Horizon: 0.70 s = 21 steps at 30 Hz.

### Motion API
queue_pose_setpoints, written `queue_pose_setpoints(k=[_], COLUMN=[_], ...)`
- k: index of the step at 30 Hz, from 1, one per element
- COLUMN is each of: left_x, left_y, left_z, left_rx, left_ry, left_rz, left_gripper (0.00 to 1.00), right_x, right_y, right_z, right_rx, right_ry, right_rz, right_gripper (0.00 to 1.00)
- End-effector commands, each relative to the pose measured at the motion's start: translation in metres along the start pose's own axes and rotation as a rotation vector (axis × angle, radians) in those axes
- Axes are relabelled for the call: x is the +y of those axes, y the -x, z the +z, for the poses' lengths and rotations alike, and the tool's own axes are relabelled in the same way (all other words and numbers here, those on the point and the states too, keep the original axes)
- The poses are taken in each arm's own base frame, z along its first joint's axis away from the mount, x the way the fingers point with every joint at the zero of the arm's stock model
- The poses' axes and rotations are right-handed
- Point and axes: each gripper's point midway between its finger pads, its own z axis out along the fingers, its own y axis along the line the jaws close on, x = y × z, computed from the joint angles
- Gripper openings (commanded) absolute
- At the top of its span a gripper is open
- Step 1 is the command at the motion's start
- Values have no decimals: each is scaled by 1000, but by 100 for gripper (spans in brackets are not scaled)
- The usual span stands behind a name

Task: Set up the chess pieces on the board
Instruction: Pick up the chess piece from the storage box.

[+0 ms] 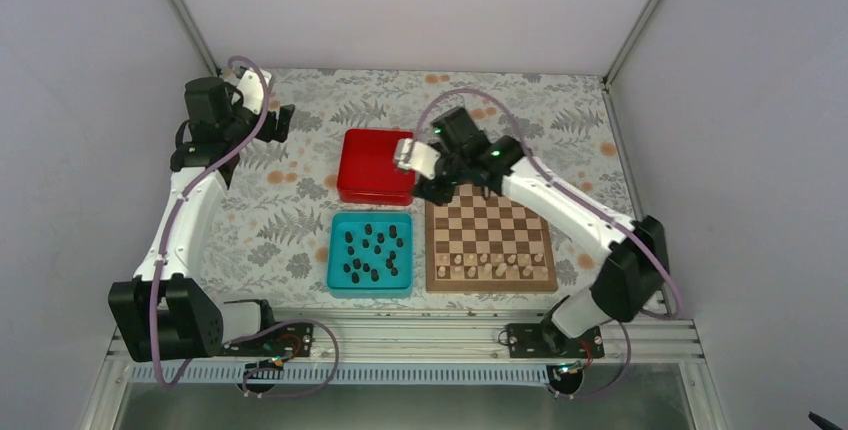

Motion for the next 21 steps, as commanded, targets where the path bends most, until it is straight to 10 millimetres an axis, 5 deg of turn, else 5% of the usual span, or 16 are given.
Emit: queue_pose_setpoints(k=[1,6,9,21], left_x=[-4,1,3,6], left_y=[1,-2,-2,-2], left_z=[-2,-1,-3,-8], left_rx=[-14,-7,-13,-26], left_ry=[-5,35,51,82], left_rz=[47,54,59,65], left_gripper=[100,100,100,100], right_x=[39,70,77,75], right_y=[8,-12,-24,-31], right_z=[37,86,104,123], right_rx=[109,258,306,324], right_ry=[83,163,172,159], right_rz=[-97,-141,-150,-178], right_gripper=[59,39,39,42])
